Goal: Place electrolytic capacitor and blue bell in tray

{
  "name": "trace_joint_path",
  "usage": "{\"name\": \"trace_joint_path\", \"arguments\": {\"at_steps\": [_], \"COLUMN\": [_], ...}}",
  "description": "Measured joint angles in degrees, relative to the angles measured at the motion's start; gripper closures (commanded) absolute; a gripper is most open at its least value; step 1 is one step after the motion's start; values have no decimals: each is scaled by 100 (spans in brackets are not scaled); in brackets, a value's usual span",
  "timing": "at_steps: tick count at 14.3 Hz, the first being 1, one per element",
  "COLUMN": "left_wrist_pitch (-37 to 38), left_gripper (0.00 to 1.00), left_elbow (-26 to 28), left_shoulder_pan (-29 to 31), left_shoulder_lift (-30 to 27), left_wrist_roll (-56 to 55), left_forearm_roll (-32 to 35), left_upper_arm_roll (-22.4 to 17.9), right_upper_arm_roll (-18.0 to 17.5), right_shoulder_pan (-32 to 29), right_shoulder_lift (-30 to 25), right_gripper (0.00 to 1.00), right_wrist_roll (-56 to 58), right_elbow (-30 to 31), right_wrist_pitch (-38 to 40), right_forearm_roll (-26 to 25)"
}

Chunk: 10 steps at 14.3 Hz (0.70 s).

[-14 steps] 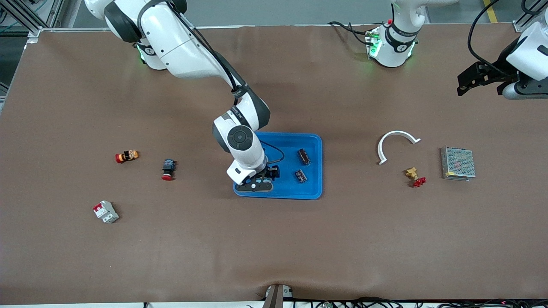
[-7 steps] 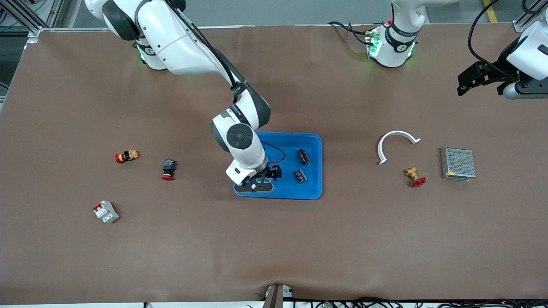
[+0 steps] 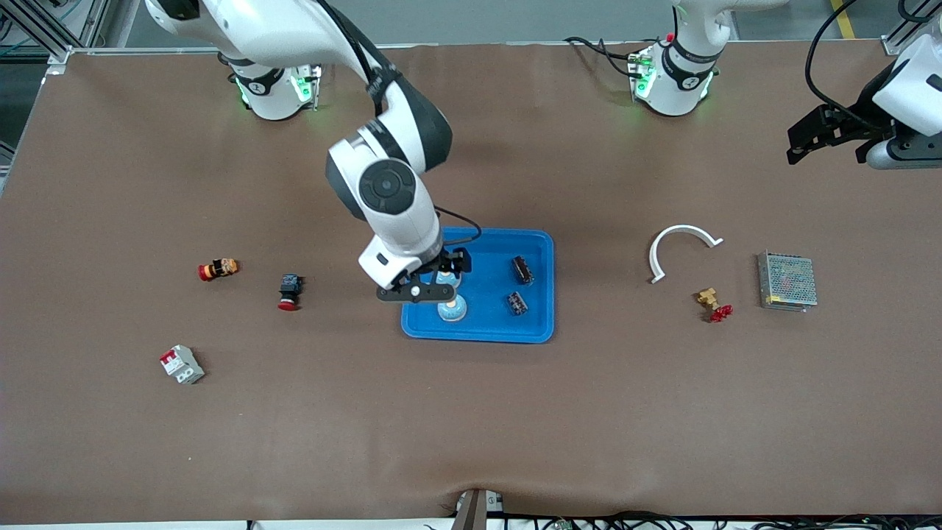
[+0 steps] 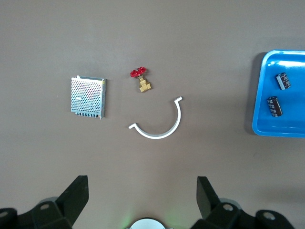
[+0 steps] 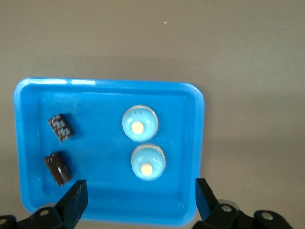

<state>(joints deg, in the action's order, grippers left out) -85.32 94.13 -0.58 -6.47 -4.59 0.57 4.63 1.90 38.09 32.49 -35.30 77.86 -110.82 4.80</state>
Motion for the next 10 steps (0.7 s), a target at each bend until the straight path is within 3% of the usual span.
{"name": "trace_joint_path", "arguments": {"at_steps": [4, 10], "left_wrist_pitch": [0, 0], "left_gripper": [0, 0], "left_elbow": [-2, -2], "left_shoulder_pan": [-3, -15], "left_shoulder_lift": [0, 0], "left_wrist_roll": [0, 0], "left_forearm_roll": [0, 0], "left_upper_arm_roll": [2, 37], "right_upper_arm_roll": [11, 20], "right_shoulder_pan": [-143, -399], "right_shoulder_lift": [-864, -2623], "right_gripper": [0, 0], "right_wrist_roll": [256, 532], "right_elbow": [257, 1540], "right_wrist_pitch": [847, 1373], "right_forearm_roll": [-1, -23]}}
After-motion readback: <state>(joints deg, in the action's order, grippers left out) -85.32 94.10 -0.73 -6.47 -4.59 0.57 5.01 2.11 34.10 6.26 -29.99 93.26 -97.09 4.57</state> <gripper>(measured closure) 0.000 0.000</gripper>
